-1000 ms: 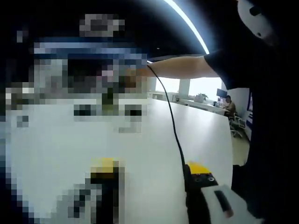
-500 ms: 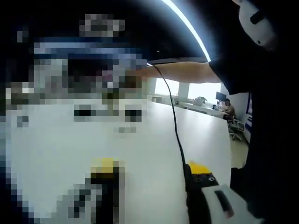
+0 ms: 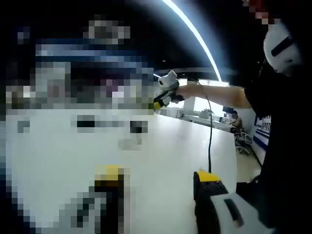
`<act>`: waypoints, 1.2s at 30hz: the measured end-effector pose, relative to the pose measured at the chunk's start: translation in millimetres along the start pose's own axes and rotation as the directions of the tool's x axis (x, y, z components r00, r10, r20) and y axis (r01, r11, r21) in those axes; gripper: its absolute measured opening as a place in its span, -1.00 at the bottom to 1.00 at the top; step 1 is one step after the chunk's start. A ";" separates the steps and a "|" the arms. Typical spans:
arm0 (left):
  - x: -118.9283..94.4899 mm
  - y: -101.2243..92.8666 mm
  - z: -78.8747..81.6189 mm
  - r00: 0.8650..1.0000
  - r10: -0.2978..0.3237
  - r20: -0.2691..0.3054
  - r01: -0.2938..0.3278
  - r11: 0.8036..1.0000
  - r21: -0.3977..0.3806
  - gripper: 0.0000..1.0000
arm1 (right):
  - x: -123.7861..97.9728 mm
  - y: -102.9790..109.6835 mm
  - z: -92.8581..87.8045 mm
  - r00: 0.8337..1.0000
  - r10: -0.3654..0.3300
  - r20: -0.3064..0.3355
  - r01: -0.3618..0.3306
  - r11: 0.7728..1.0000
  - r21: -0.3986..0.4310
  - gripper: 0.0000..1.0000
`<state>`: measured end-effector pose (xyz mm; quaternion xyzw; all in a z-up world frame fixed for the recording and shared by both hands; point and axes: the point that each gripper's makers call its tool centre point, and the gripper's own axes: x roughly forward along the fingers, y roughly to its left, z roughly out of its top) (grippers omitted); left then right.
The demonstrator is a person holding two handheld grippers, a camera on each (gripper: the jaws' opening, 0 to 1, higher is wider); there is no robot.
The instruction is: Pick up the earbuds from the table and place the earbuds into the earbud case
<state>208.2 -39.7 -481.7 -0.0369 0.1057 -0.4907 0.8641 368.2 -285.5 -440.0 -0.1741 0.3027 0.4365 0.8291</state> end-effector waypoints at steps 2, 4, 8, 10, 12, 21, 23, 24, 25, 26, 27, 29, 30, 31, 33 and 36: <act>-0.1 0.0 1.1 1.000 -0.002 0.006 0.002 1.000 -0.012 0.18 | -10.2 11.1 -14.0 0.999 -0.027 0.019 0.027 1.000 0.003 -0.17; -0.5 -0.7 2.6 1.000 -0.005 0.012 0.005 1.000 -0.027 0.18 | -18.9 21.9 -23.6 0.997 -0.062 0.049 0.063 0.998 -0.027 -0.25; -1.2 1.8 6.1 1.000 0.001 0.028 0.001 0.998 -0.070 0.19 | -26.3 46.7 -36.9 0.989 -0.099 0.107 0.102 0.994 -0.029 -0.25; -1.5 3.3 6.6 1.000 0.003 0.029 0.000 0.996 -0.091 0.18 | -27.4 49.2 -41.8 0.981 -0.148 0.129 0.156 0.986 -0.060 -0.25; -1.7 6.2 5.9 1.000 0.015 0.027 -0.011 0.993 -0.114 0.18 | -29.8 47.3 -42.5 0.960 -0.228 0.160 0.247 0.963 -0.109 -0.28; -1.1 8.6 2.9 0.999 0.051 0.010 -0.049 0.994 -0.099 0.18 | -14.4 44.1 -34.8 0.931 -0.306 0.197 0.337 0.929 -0.154 -0.27; -1.8 9.1 2.8 0.998 0.059 0.011 -0.058 0.994 -0.089 0.18 | -7.5 39.6 -34.1 0.931 -0.315 0.185 0.348 0.919 -0.184 -0.27; -1.8 9.1 2.9 0.998 0.059 0.011 -0.058 0.994 -0.088 0.18 | -4.0 36.8 -34.6 0.931 -0.320 0.174 0.353 0.912 -0.210 -0.27; -1.8 9.3 2.1 0.998 0.061 0.007 -0.061 0.995 -0.079 0.18 | 3.9 32.3 -35.1 0.934 -0.323 0.152 0.352 0.906 -0.234 -0.27; -1.7 9.6 1.4 0.998 0.063 0.003 -0.063 0.995 -0.071 0.18 | 11.9 27.9 -35.6 0.936 -0.327 0.131 0.350 0.900 -0.259 -0.26; -1.7 9.7 0.5 0.998 0.064 -0.002 -0.064 0.996 -0.066 0.18 | 17.4 25.3 -34.4 0.938 -0.325 0.119 0.346 0.898 -0.271 -0.25; -2.4 11.4 -0.5 0.997 0.071 -0.008 -0.071 0.996 -0.058 0.18 | 28.4 17.1 -30.5 0.941 -0.321 0.107 0.339 0.899 -0.277 -0.16; -2.7 12.0 -0.6 0.997 0.073 -0.008 -0.074 0.996 -0.054 0.18 | 33.0 13.2 -28.7 0.941 -0.324 0.095 0.338 0.896 -0.290 -0.13; -2.9 12.3 -0.4 0.997 0.074 -0.008 -0.074 0.996 -0.050 0.19 | 36.8 3.1 -27.1 0.940 -0.329 0.085 0.339 0.887 -0.313 -0.12; -3.6 12.9 1.3 0.997 0.072 -0.002 -0.072 0.996 -0.051 0.19 | 43.0 -0.3 -24.1 0.942 -0.328 0.067 0.330 0.881 -0.339 -0.12; -5.4 15.5 6.1 0.997 0.072 0.011 -0.071 0.995 -0.066 0.19 | 53.6 -7.8 -18.1 0.947 -0.318 0.045 0.313 0.880 -0.358 -0.12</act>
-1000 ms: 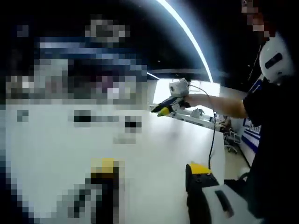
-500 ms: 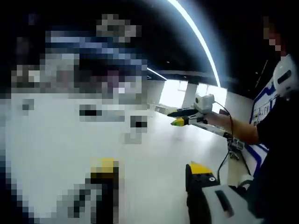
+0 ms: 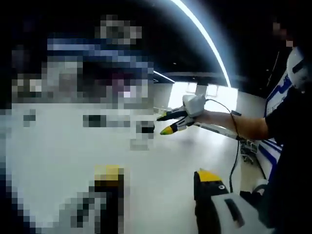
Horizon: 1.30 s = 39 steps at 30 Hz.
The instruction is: Pick up the earbuds from the table and place the earbuds into the earbud case
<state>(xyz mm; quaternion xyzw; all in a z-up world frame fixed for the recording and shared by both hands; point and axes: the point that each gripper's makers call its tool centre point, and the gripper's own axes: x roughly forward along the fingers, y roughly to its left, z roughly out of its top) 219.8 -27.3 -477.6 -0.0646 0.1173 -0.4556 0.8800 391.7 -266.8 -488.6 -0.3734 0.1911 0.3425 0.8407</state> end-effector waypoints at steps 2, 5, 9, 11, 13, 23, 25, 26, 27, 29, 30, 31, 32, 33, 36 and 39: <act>-1.4 0.9 3.0 1.000 0.003 0.007 -0.003 1.000 0.000 0.18 | 9.0 -4.3 -0.3 1.000 0.018 -0.014 -0.018 1.000 -0.005 -0.11; -4.0 1.7 7.2 1.000 0.008 0.018 -0.008 1.000 0.001 0.18 | 15.8 -0.9 2.4 0.999 0.039 -0.036 -0.040 0.999 -0.022 -0.11; -7.1 -2.2 12.4 0.999 0.008 0.032 -0.009 1.000 0.009 0.18 | 22.8 -2.4 2.4 0.997 0.054 -0.047 -0.056 0.998 -0.036 -0.13; -8.9 -5.8 14.5 0.999 0.006 0.038 -0.007 1.000 0.010 0.18 | 23.6 -1.1 5.1 0.997 0.060 -0.055 -0.062 0.997 -0.046 -0.12; -10.6 -9.6 15.2 0.999 0.004 0.039 -0.004 1.000 0.016 0.18 | 24.8 -1.3 5.1 0.996 0.069 -0.065 -0.072 0.996 -0.054 -0.13; -18.3 -30.9 9.2 0.999 -0.036 0.030 0.035 0.999 0.026 0.17 | 31.9 2.5 3.0 0.975 0.181 -0.129 -0.187 0.982 -0.038 -0.29; -20.0 -31.5 7.6 0.999 -0.036 0.030 0.035 0.999 0.024 0.17 | 32.2 2.9 4.7 0.971 0.191 -0.141 -0.198 0.979 -0.039 -0.31; -20.9 -31.5 6.8 0.999 -0.036 0.030 0.035 0.999 0.022 0.17 | 32.4 2.9 4.5 0.971 0.193 -0.143 -0.200 0.979 -0.037 -0.32; -21.7 -31.1 6.0 0.999 -0.035 0.030 0.034 0.999 0.020 0.17 | 32.9 2.7 3.9 0.970 0.195 -0.147 -0.203 0.978 -0.039 -0.34; -23.7 -30.1 4.5 0.999 -0.030 0.029 0.029 0.999 0.016 0.17 | 32.7 -2.3 -2.0 0.967 0.177 -0.186 -0.196 0.977 -0.089 -0.44; -25.1 -29.6 4.3 0.999 -0.028 0.029 0.027 1.000 0.014 0.17 | 33.0 1.2 -0.4 0.968 0.186 -0.169 -0.200 0.977 -0.070 -0.44; -26.1 -29.3 4.3 0.999 -0.027 0.030 0.026 1.000 0.013 0.17 | 32.5 -0.4 -0.8 0.967 0.185 -0.173 -0.201 0.976 -0.080 -0.44; -27.7 -28.7 4.7 0.999 -0.025 0.035 0.025 1.000 0.011 0.17 | 32.7 -0.1 -0.7 0.968 0.185 -0.172 -0.200 0.977 -0.078 -0.44; -28.3 -28.3 4.8 0.999 -0.024 0.037 0.024 1.000 0.009 0.16 | 33.0 -0.3 -0.9 0.968 0.183 -0.169 -0.200 0.976 -0.088 -0.45; -28.6 -27.4 4.5 0.999 -0.021 0.040 0.021 1.000 0.003 0.16 | 32.4 -0.6 0.1 0.970 0.174 -0.168 -0.192 0.976 -0.102 -0.45; -27.9 -27.8 4.5 0.999 -0.021 0.039 0.021 1.000 0.004 0.16 | 33.7 -1.7 -0.4 0.973 0.160 -0.168 -0.181 0.976 -0.121 -0.46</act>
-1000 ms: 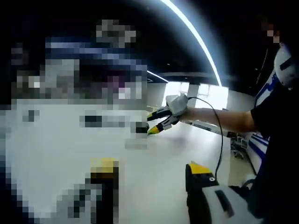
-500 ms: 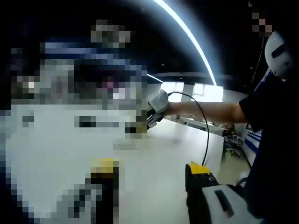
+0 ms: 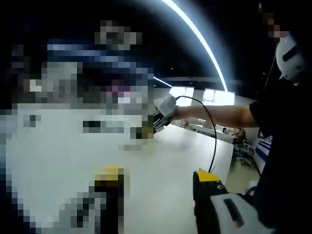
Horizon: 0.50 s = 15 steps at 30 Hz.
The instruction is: Pick up the earbuds from the table and place the earbuds into the earbud case
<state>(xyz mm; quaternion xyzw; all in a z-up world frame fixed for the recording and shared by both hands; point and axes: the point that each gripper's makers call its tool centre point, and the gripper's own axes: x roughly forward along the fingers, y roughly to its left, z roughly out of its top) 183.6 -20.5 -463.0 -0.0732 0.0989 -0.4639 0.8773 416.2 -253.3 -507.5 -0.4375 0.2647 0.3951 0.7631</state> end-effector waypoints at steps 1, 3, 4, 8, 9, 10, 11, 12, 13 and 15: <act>0.4 -0.5 0.7 1.000 0.000 0.002 0.000 1.000 0.000 0.16 | 0.0 -0.1 0.1 1.000 -0.005 -0.001 0.005 1.000 -0.005 -0.46; 0.7 -1.1 2.0 1.000 0.000 0.005 0.000 1.000 -0.001 0.16 | -1.1 0.6 1.4 1.000 -0.023 0.001 0.023 0.999 -0.029 -0.46; 0.8 -1.1 2.7 1.000 0.001 0.007 -0.001 1.000 0.000 0.16 | -1.7 0.9 1.3 0.999 -0.032 0.003 0.032 0.999 -0.035 -0.47; 1.3 -0.6 5.3 1.000 0.008 0.017 -0.008 1.000 -0.002 0.16 | -4.2 2.7 1.3 0.997 -0.072 0.013 0.073 0.994 -0.078 -0.47; 1.5 -0.7 5.6 1.000 0.009 0.018 -0.009 1.000 -0.004 0.16 | -4.9 3.3 1.4 0.997 -0.077 0.015 0.078 0.993 -0.085 -0.48; 2.1 -1.1 5.8 1.000 0.009 0.020 -0.008 1.000 -0.006 0.16 | -7.5 6.2 3.1 0.996 -0.085 0.018 0.086 0.991 -0.097 -0.48; 3.2 -2.4 5.7 1.000 0.007 0.020 -0.007 1.000 -0.007 0.16 | -9.9 9.2 3.9 0.996 -0.091 0.022 0.093 0.989 -0.111 -0.48; 4.2 -3.5 5.5 1.000 0.005 0.018 -0.005 1.000 -0.004 0.16 | -10.3 10.8 3.5 0.995 -0.097 0.023 0.099 0.988 -0.118 -0.48; 5.0 -4.3 5.3 1.000 0.004 0.016 -0.004 1.000 -0.003 0.16 | -11.7 12.5 3.7 0.994 -0.103 0.026 0.105 0.987 -0.122 -0.48; 6.0 -5.0 6.0 1.000 0.002 0.018 -0.002 1.000 -0.002 0.16 | -15.0 17.4 5.0 0.993 -0.110 0.033 0.114 0.985 -0.131 -0.48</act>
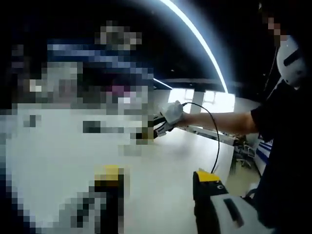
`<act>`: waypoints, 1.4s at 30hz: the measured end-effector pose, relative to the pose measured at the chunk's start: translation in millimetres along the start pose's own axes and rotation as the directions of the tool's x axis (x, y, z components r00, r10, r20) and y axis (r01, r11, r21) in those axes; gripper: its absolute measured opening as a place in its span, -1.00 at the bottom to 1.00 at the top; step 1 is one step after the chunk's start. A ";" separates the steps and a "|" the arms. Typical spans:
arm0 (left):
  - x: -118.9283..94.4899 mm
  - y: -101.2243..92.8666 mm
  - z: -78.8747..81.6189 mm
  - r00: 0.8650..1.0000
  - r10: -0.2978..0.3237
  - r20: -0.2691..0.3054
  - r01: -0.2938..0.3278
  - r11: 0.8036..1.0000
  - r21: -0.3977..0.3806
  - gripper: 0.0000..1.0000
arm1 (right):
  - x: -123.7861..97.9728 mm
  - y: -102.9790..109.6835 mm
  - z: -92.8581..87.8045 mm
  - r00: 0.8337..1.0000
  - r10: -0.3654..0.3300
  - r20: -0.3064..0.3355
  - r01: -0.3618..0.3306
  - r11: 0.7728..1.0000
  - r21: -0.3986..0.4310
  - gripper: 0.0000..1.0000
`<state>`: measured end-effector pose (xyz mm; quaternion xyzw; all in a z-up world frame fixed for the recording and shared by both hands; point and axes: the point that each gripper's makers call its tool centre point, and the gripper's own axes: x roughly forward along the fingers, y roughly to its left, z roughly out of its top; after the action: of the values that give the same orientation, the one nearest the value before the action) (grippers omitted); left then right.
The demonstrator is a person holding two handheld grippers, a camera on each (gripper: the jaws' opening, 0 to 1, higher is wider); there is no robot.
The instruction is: Pick up the earbuds from the table and place the earbuds into the earbud case
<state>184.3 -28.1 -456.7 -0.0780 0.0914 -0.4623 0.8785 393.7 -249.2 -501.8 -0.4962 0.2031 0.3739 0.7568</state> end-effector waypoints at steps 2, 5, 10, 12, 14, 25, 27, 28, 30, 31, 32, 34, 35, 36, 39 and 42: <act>2.1 -1.1 1.6 1.000 -0.003 0.007 0.003 1.000 -0.005 0.16 | -4.9 3.2 1.2 1.000 -0.019 0.001 0.019 1.000 -0.021 -0.48; 7.4 -4.9 3.2 1.000 -0.015 0.009 0.015 1.000 -0.003 0.16 | -12.5 9.0 3.9 0.999 -0.037 0.013 0.037 0.999 -0.030 -0.49; 15.0 -9.5 5.8 0.999 -0.039 0.016 0.039 0.999 -0.011 0.16 | -28.8 18.0 17.3 0.995 -0.079 0.055 0.083 0.994 -0.076 -0.49; 19.1 -10.2 7.8 0.999 -0.049 0.022 0.049 0.999 -0.017 0.16 | -37.4 24.5 27.5 0.994 -0.086 0.074 0.093 0.991 -0.094 -0.49; 24.2 -10.8 9.4 0.998 -0.061 0.023 0.061 0.998 -0.021 0.16 | -44.5 29.5 36.7 0.991 -0.097 0.096 0.108 0.987 -0.122 -0.49; 52.7 -16.2 19.9 0.993 -0.113 0.032 0.114 0.993 -0.030 0.17 | -86.2 66.0 87.8 0.964 -0.133 0.229 0.182 0.961 -0.207 -0.49; 56.8 -16.6 21.4 0.992 -0.120 0.034 0.121 0.992 -0.032 0.17 | -91.7 74.0 94.4 0.959 -0.135 0.248 0.191 0.957 -0.216 -0.48; 59.4 -16.8 22.5 0.992 -0.123 0.037 0.124 0.992 -0.037 0.17 | -94.5 78.3 97.6 0.956 -0.136 0.258 0.195 0.956 -0.220 -0.48; 64.1 -17.8 24.7 0.990 -0.132 0.048 0.134 0.989 -0.054 0.17 | -100.0 86.4 103.9 0.949 -0.140 0.282 0.206 0.953 -0.221 -0.48; 67.0 -17.9 25.7 0.989 -0.134 0.055 0.138 0.988 -0.065 0.17 | -102.3 90.8 106.6 0.946 -0.140 0.292 0.209 0.952 -0.223 -0.48; 69.3 -18.2 26.0 0.989 -0.137 0.058 0.141 0.987 -0.073 0.17 | -104.6 94.9 109.2 0.942 -0.142 0.303 0.216 0.949 -0.228 -0.48; 73.3 -18.4 25.7 0.988 -0.140 0.059 0.145 0.986 -0.085 0.17 | -107.7 102.1 113.1 0.938 -0.140 0.317 0.220 0.947 -0.233 -0.48; 75.0 -18.2 25.3 0.988 -0.141 0.059 0.146 0.985 -0.091 0.17 | -109.8 105.6 116.1 0.932 -0.141 0.334 0.230 0.942 -0.244 -0.48; 76.5 -18.2 24.8 0.988 -0.143 0.060 0.149 0.984 -0.096 0.17 | -112.0 109.0 118.5 0.927 -0.145 0.345 0.240 0.939 -0.248 -0.48; 80.1 -19.7 24.1 0.985 -0.158 0.072 0.166 0.978 -0.127 0.17 | -117.2 121.9 126.1 0.914 -0.144 0.380 0.259 0.927 -0.271 -0.48; 82.6 -21.4 23.1 0.982 -0.168 0.081 0.178 0.973 -0.146 0.16 | -119.8 132.1 129.8 0.906 -0.137 0.400 0.265 0.921 -0.285 -0.48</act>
<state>218.4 -107.1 -436.9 -0.1684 0.0896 -0.5260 0.8288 207.6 -145.6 -444.5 -0.5551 -0.0633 0.4089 0.7215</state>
